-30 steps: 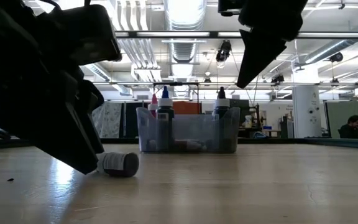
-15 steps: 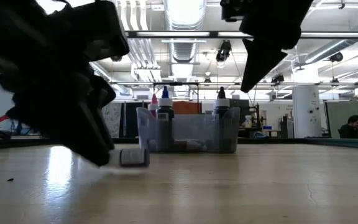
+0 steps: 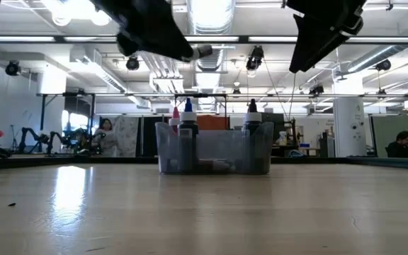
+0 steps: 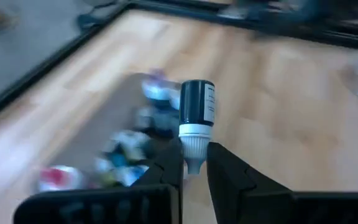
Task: Pick & Place food coloring
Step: Put the small black food coloring bottle in the black bin, then return to Home Position
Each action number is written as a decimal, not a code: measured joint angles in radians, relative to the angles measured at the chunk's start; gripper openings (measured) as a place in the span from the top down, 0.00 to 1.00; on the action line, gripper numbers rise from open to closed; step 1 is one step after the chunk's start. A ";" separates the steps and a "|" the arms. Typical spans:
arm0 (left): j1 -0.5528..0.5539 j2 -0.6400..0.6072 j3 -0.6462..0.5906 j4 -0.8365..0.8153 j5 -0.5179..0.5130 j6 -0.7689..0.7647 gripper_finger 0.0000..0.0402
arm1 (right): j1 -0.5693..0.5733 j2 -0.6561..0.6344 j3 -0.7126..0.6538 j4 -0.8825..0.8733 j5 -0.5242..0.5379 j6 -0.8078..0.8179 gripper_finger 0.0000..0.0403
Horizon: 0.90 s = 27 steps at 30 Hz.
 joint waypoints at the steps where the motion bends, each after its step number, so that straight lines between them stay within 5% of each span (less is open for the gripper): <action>1: 0.048 -0.010 -0.001 -0.005 0.023 0.006 0.95 | 0.000 -0.003 -0.008 0.003 0.000 0.003 0.45; 6: 0.280 0.000 -0.001 0.027 0.310 0.002 0.85 | 0.000 -0.002 -0.028 0.010 -0.013 0.028 0.45; 9: 0.326 0.007 -0.002 0.007 0.415 0.001 0.75 | 0.000 0.000 -0.036 0.011 -0.037 0.036 0.45; 16: 0.256 -0.083 -0.003 -0.077 0.426 -0.035 0.58 | 0.001 -0.017 -0.040 0.035 -0.016 -0.001 0.45; 22: 0.089 -0.292 -0.024 -0.134 0.302 -0.075 0.56 | -0.048 -0.084 -0.050 0.098 -0.008 -0.132 0.45; 27: 0.017 -0.437 -0.167 -0.242 0.254 -0.224 0.56 | -0.089 -0.214 -0.175 0.112 -0.026 -0.173 0.45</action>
